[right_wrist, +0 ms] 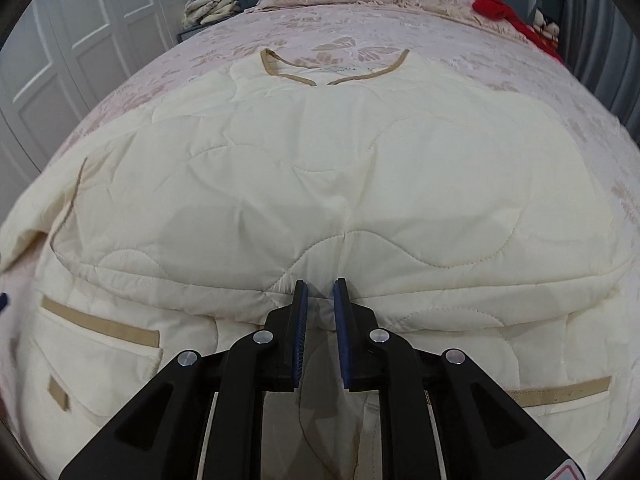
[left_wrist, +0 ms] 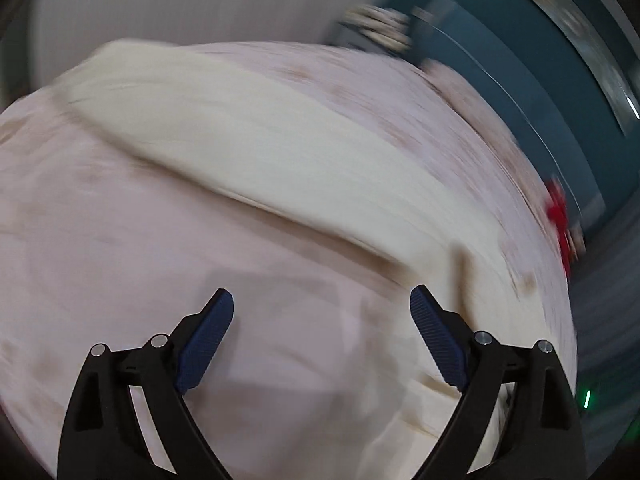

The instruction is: Fold large clothes

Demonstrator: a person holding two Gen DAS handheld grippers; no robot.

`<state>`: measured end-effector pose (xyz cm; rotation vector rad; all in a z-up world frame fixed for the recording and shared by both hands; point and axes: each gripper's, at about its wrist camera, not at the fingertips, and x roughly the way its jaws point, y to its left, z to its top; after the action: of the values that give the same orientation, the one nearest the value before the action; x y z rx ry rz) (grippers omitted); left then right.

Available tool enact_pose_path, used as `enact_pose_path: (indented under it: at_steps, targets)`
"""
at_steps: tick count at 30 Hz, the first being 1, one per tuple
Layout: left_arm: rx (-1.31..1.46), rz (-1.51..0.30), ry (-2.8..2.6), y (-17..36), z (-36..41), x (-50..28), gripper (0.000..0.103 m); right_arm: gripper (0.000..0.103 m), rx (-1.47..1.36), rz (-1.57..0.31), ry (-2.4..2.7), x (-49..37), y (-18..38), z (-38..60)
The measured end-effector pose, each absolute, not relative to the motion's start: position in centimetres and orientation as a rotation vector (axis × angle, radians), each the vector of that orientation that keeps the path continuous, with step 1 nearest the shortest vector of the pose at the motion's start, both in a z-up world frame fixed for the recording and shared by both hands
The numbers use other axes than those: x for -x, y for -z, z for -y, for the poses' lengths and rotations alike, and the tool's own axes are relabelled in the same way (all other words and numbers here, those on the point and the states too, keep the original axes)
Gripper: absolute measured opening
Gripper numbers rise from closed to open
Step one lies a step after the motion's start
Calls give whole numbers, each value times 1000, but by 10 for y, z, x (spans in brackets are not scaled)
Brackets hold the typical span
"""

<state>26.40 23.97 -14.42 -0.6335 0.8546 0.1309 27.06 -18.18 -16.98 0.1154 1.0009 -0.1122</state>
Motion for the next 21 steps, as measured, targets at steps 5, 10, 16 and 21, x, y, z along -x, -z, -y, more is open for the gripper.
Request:
enact_pose_path:
  at_steps: [5,10,16,21]
  targets:
    - [824,-773,-395,157,-370,-263,87,13,-86,-986,127,-269,167,174]
    - [964,-691,-495,170,-441,-279,88,13,-57,-983,139,-266,166,170]
    - [962,-730,-398,162,-441,-308,18,18,-123,-963,162,-245,148,168]
    - [684,-662,-286,81,-395,-321,6,30,-156,-947,133,-198,131,167]
